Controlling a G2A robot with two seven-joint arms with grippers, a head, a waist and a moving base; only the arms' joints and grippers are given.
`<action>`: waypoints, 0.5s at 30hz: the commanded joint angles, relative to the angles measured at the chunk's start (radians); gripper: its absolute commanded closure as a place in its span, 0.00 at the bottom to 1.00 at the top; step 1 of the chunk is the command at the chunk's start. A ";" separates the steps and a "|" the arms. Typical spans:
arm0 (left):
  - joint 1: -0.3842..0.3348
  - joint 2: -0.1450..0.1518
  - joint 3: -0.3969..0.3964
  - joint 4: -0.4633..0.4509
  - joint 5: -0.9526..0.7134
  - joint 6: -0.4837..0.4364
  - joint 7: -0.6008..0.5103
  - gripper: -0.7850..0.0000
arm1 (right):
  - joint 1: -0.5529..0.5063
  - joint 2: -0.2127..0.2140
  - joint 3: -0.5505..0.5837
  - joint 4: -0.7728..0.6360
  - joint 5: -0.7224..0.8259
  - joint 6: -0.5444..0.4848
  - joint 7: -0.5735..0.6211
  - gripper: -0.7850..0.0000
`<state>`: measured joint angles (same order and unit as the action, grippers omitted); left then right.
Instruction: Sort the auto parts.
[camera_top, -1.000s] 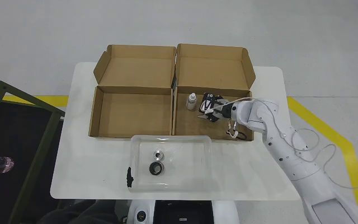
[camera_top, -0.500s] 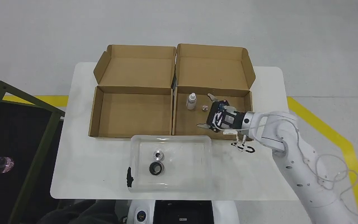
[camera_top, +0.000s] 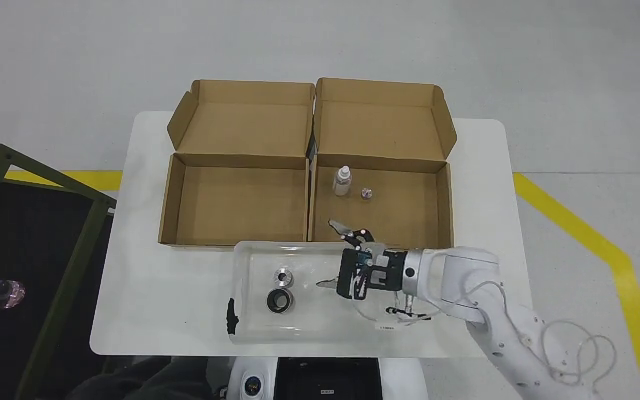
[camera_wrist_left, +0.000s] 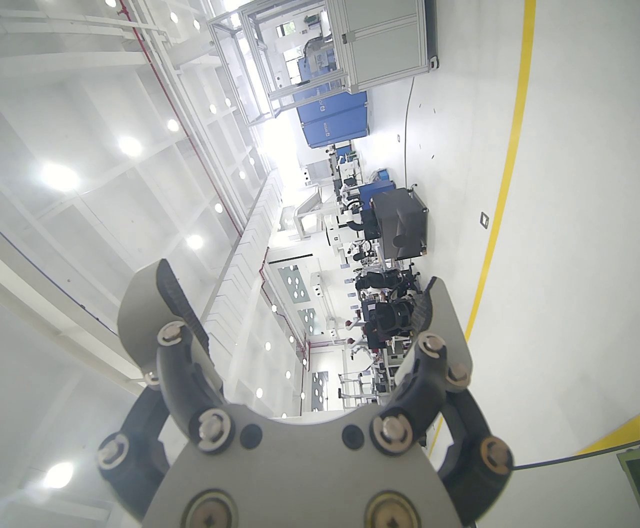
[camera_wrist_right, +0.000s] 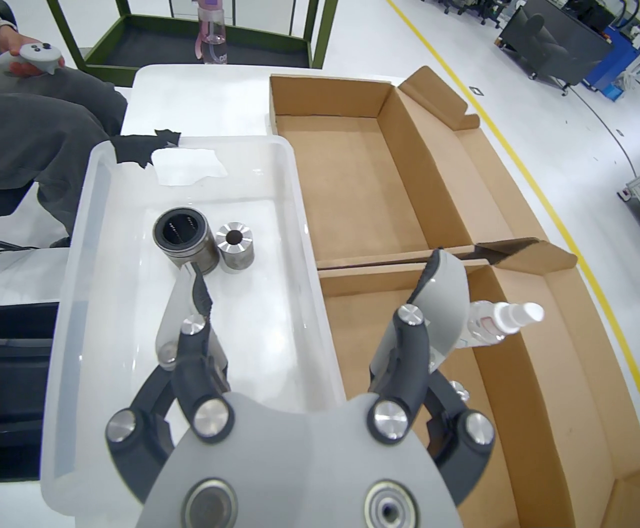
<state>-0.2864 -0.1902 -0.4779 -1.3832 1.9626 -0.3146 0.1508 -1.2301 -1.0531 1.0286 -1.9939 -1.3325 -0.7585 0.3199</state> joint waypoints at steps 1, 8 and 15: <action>0.000 0.000 0.000 0.000 0.000 0.000 0.000 0.00 | 0.006 -0.005 -0.034 0.007 -0.011 0.008 0.000 0.11; 0.000 0.000 0.000 0.000 0.000 0.000 0.000 0.00 | 0.050 -0.031 -0.151 0.052 -0.032 0.043 0.010 0.16; 0.000 0.000 0.000 0.000 0.000 0.000 0.000 0.00 | 0.097 -0.057 -0.237 0.101 -0.040 0.072 0.038 0.34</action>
<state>-0.2864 -0.1902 -0.4779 -1.3832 1.9626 -0.3146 0.1508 -1.1397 -1.1071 0.8011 -1.9005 -1.3710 -0.6895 0.3539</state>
